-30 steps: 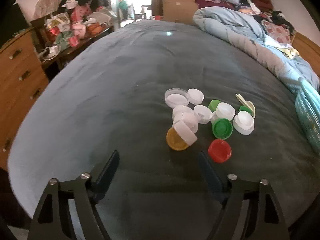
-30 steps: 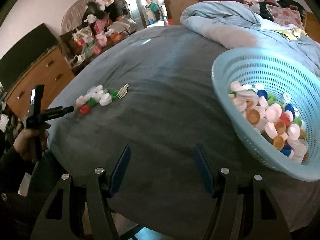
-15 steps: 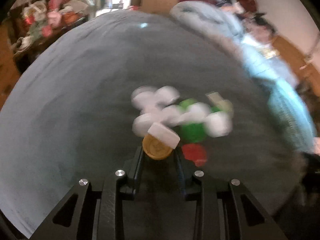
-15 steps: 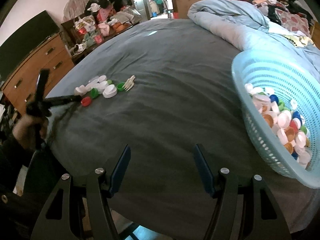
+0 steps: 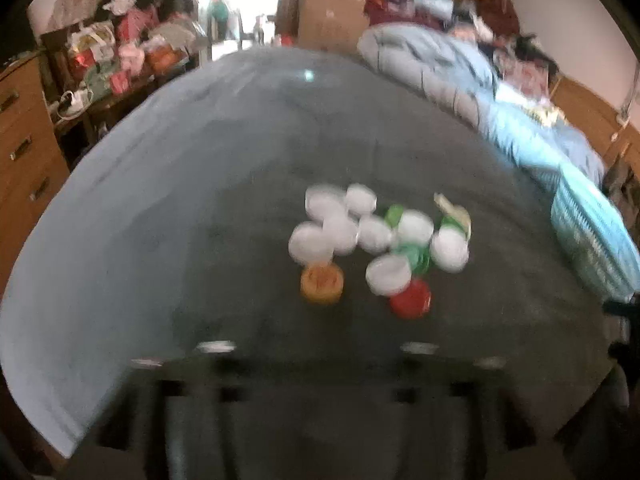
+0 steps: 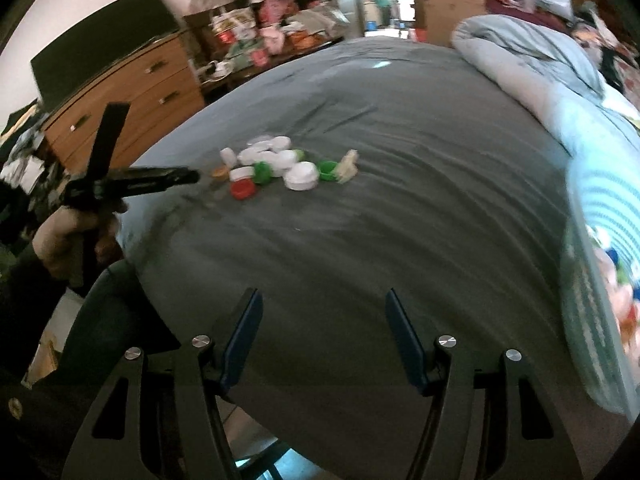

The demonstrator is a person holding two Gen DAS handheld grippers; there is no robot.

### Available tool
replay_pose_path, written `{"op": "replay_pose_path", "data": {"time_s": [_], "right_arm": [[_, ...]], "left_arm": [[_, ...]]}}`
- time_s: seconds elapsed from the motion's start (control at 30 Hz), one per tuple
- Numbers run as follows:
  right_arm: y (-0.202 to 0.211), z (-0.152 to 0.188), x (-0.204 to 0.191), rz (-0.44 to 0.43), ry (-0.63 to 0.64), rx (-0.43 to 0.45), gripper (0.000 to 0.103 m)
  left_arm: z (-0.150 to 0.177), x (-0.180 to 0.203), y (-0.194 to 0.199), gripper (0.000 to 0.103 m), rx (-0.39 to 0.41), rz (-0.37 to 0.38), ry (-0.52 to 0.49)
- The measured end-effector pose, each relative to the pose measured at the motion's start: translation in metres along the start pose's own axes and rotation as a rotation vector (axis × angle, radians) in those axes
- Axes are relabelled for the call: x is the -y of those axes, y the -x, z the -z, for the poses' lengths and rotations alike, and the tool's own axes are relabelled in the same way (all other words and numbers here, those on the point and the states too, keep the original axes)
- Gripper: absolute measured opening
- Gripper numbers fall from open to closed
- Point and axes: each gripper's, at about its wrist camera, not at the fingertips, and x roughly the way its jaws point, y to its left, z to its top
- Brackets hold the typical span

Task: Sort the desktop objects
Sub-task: 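Grasp an orange printed cap with the left tool while the right tool grasps a red cap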

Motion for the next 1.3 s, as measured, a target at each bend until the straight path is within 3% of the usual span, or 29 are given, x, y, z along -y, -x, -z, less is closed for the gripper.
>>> {"op": "replay_pose_path", "data": {"time_s": [0.07, 0.17, 0.23, 0.27, 0.33, 0.43, 0.6, 0.8, 1.07, 1.1, 1.13, 1.3], "right_arm": [[-0.007, -0.003, -0.008, -0.013, 0.004, -0.006, 0.058], [-0.016, -0.003, -0.014, -0.023, 0.002, -0.024, 0.058], [-0.020, -0.001, -0.017, -0.025, 0.006, -0.040, 0.058], [-0.021, -0.001, -0.018, -0.026, 0.007, -0.043, 0.058], [-0.023, -0.004, -0.021, -0.033, 0.014, -0.042, 0.058], [-0.027, -0.010, -0.028, -0.056, 0.039, -0.028, 0.057], [-0.060, -0.043, -0.045, -0.130, 0.081, -0.012, 0.041], [-0.122, -0.084, -0.073, -0.189, 0.114, -0.037, 0.039], [-0.170, -0.092, -0.086, -0.131, 0.124, -0.086, 0.038], [-0.175, -0.090, -0.086, -0.114, 0.129, -0.093, 0.028], [-0.177, -0.089, -0.084, -0.111, 0.118, -0.105, 0.009], [-0.160, -0.082, -0.077, -0.098, 0.086, -0.078, 0.010]], "left_arm": [[-0.006, -0.002, -0.001, 0.082, 0.061, -0.022, 0.001], [-0.015, 0.002, -0.019, 0.078, 0.033, -0.027, -0.028], [-0.015, 0.003, -0.033, 0.053, -0.016, -0.025, -0.058], [-0.013, 0.003, -0.042, 0.036, -0.048, -0.021, -0.064], [-0.005, 0.005, -0.052, 0.030, -0.080, -0.022, -0.079], [0.000, -0.001, -0.045, 0.030, -0.047, -0.009, -0.041], [0.006, -0.026, -0.028, 0.030, 0.023, -0.059, 0.091], [0.007, -0.029, -0.035, 0.030, 0.011, -0.069, 0.100], [0.009, -0.030, -0.039, 0.030, -0.003, -0.059, 0.110], [0.009, -0.030, -0.039, 0.030, -0.005, -0.059, 0.111], [0.010, -0.030, -0.039, 0.030, -0.005, -0.061, 0.111], [0.011, -0.024, -0.034, 0.030, -0.007, -0.095, 0.116]]}}
